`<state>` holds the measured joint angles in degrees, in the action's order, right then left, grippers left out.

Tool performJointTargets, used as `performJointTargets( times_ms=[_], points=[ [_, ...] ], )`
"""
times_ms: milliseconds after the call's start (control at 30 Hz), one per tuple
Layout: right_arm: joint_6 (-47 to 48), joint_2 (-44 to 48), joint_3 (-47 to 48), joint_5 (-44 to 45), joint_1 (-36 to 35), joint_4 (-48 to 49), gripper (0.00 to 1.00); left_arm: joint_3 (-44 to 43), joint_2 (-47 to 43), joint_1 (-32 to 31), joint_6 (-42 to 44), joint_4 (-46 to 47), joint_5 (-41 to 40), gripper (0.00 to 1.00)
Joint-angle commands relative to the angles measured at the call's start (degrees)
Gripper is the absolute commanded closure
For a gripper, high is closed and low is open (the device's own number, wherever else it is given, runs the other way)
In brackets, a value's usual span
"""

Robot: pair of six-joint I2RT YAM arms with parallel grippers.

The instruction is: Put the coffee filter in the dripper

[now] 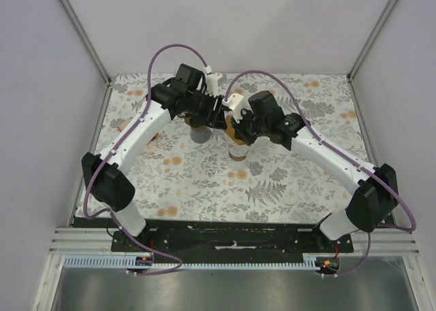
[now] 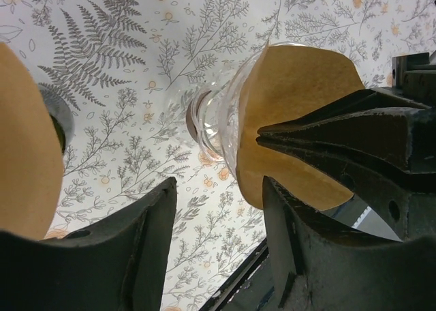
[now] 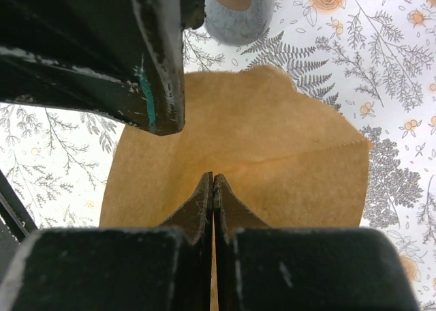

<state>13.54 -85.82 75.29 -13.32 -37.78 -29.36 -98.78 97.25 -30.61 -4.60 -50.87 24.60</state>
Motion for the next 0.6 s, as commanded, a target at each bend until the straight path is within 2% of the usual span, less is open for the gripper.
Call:
performJointTargets(
  times_ms=[0, 233, 367, 567],
  points=[
    [2.6, -2.4, 4.6, 3.0, -0.7, -1.7, 1.0, -0.8, -2.6, 1.3, -1.6, 1.7, 3.3, 0.39],
    [3.9, -5.8, 5.7, 3.7, -1.2, -4.3, 1.0, -1.8, -5.1, 5.2, -1.6, 1.6, 8.1, 0.23],
    [4.6, -7.3, 6.7, 4.4, -2.4, -5.3, 1.0, -1.9, -6.5, 6.8, -2.1, 1.6, 9.4, 0.22],
    [5.3, -10.3, 9.9, 5.9, -3.8, -7.5, 1.0, 4.6, -8.3, 6.8, -5.9, 5.9, 10.5, 0.22]
  ],
)
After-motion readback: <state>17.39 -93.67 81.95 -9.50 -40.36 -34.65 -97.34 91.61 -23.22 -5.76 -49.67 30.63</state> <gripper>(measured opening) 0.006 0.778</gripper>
